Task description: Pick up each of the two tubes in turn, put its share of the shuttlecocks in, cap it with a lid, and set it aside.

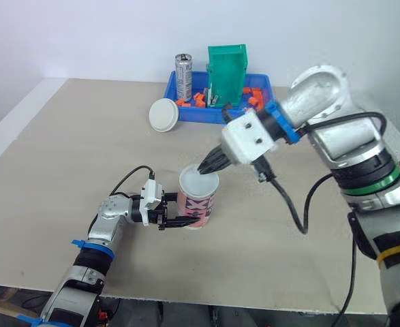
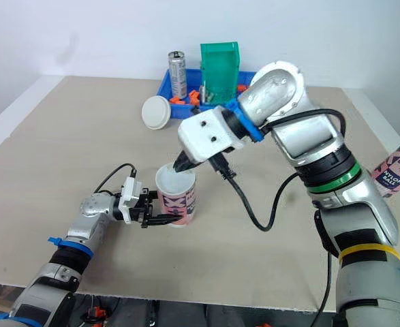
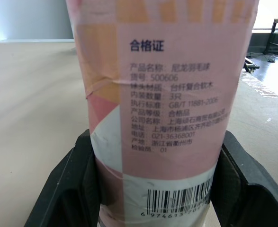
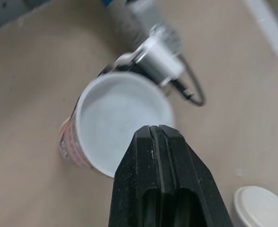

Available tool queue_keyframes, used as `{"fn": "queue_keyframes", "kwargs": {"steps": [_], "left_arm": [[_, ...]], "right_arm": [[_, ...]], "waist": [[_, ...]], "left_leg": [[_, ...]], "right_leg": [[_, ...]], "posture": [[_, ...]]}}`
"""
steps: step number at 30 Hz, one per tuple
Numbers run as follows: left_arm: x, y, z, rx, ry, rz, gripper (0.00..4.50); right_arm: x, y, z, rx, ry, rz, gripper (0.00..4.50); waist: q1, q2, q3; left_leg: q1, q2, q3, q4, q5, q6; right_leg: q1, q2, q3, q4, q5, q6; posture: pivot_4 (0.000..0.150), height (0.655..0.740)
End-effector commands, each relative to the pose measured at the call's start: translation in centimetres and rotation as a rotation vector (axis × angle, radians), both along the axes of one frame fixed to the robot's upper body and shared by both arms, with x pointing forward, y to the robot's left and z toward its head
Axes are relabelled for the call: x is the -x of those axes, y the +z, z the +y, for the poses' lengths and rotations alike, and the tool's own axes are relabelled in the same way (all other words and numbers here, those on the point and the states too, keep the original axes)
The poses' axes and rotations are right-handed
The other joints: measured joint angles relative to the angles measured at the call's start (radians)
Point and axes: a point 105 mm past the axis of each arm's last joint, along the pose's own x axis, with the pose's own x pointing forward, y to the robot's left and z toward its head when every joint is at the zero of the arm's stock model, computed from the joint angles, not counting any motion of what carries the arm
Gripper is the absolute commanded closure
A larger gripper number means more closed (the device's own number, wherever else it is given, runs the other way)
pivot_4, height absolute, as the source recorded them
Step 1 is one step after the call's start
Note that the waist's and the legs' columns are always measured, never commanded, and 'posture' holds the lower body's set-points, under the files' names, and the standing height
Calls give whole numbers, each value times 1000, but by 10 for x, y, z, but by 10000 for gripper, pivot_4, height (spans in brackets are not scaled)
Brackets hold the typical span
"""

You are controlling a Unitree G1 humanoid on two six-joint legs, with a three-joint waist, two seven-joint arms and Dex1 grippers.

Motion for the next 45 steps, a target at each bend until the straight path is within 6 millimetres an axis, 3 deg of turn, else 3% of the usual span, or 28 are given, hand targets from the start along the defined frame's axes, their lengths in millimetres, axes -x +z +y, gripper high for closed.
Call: {"fn": "queue_keyframes", "kwargs": {"steps": [1,6,10,13,17,21,23,25,30,32,33,36,41,45], "left_arm": [[1,-21,7,-63,29,77,17536],[1,-20,8,-65,33,75,17536],[1,-20,8,-63,35,74,17536],[1,-20,8,-60,34,75,17536],[2,-21,7,-60,32,77,17536],[1,-20,6,-56,32,73,17536],[0,-19,5,-53,34,71,17536],[0,-18,5,-50,34,71,17536],[2,-19,6,-55,21,79,17536],[2,-18,7,-59,14,86,17536],[2,-18,7,-61,12,91,11145],[5,-16,11,-79,-20,100,417],[6,-10,19,-93,-10,54,417],[8,4,45,-122,18,31,417]], "right_arm": [[6,-21,2,114,68,-36,44485],[6,-66,-7,318,153,-118,44485],[0,-69,-9,343,160,-160,44485],[-1,-45,4,227,124,-124,44485],[0,8,18,-8,62,-2,44485],[-2,37,6,-142,0,74,44485],[-2,38,-8,-160,-41,107,39776],[-2,40,-20,-197,-91,117,32204],[-1,47,-45,-338,-225,148,8455],[2,41,-58,-381,-288,172,1195],[3,37,-63,-396,-317,183,0],[10,17,-75,-424,-404,222,0],[15,-14,-85,-456,-528,283,0],[14,-46,-93,-512,-652,332,0]], "waist": [[1,0,0],[0,1,-5],[0,-1,-13],[-1,-3,-17],[-2,-3,-16],[4,-1,-15],[7,-1,-15],[8,-2,-15],[3,2,-13],[3,2,-13],[4,1,-13],[2,2,-12],[-2,6,-9],[-3,4,-8]], "left_leg": [[0,0,0,0,0,0],[2,0,0,0,0,0],[10,0,0,-1,-1,-1],[12,1,0,-2,-1,-2],[11,2,1,-2,-1,-2],[2,2,0,-2,-1,-1],[0,2,-2,-1,-1,-1],[-1,1,-2,-1,-2,-2],[0,1,-2,-1,-2,-3],[0,1,-2,-1,-2,-3],[0,1,-2,-1,-2,-3],[-1,1,-1,-1,-2,-3],[-1,1,-2,-2,-4,-3],[-1,2,-3,-3,-5,-3]], "right_leg": [[0,0,0,0,0,0],[2,0,-1,0,-1,0],[5,0,-1,-1,-3,-1],[6,-1,-1,-1,-3,-2],[5,-1,-1,-1,-1,-4],[0,0,-2,1,-1,-4],[0,-1,-4,0,-2,-4],[1,-1,-4,-1,-3,-5],[0,-1,-4,-1,-3,-3],[0,0,-4,-1,-3,-3],[0,0,-4,-1,-3,-3],[0,-1,-3,-1,-4,-1],[0,0,-3,0,-4,3],[-1,2,-3,0,-5,2]], "posture": [[1500,7362],[1500,7362],[1500,7362],[1500,7362],[1500,7362],[1500,7362],[1500,7362],[1500,7362],[1500,7362],[1500,7362],[1500,7362],[1500,7362],[1500,7362],[1500,7362]]}}
